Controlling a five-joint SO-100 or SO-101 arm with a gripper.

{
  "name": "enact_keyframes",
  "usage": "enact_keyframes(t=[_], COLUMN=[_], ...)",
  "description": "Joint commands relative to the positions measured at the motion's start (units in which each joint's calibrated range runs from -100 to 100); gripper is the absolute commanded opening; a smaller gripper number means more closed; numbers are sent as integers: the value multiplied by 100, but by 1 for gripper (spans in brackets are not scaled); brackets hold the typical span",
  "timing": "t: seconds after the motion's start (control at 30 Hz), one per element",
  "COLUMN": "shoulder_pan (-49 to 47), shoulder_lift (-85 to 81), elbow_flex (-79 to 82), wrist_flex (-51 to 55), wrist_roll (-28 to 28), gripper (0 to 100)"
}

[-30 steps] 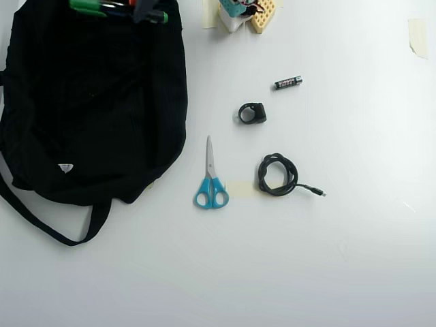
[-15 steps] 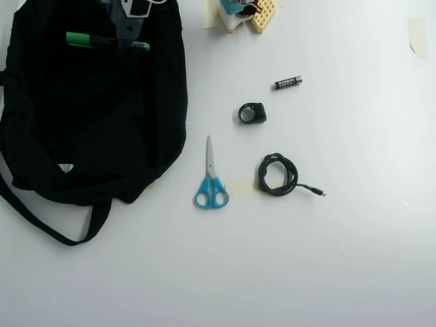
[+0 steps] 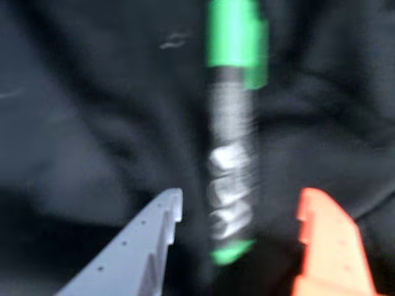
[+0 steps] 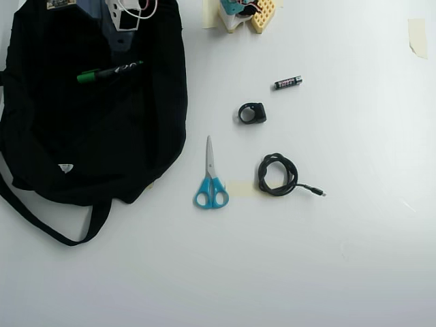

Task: Put the green marker into the black bag

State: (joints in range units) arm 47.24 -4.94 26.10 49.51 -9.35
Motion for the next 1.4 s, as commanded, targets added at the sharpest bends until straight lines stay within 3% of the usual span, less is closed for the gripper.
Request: enact_keyframes(t=[0.0, 0.03, 0.17, 0.23, 0.37, 0.7, 0.93, 1.37], shoulder_pan=[-843, -1149, -2840, -3258, -4231, -5136, -5375, -5869], shoulder_lift=[-684, -1315, -3108, -3730, -4585, -5581, -6925, -8651], elbow_flex=[-984, -966, -768, -436, 535, 1631, 3041, 4892], wrist_flex=[1044, 1139, 1785, 1914, 2267, 2267, 2216, 2267], wrist_roll=[-155, -161, -171, -591, -439, -412, 374, 406], gripper=[10, 2, 2, 2, 2, 2, 2, 2])
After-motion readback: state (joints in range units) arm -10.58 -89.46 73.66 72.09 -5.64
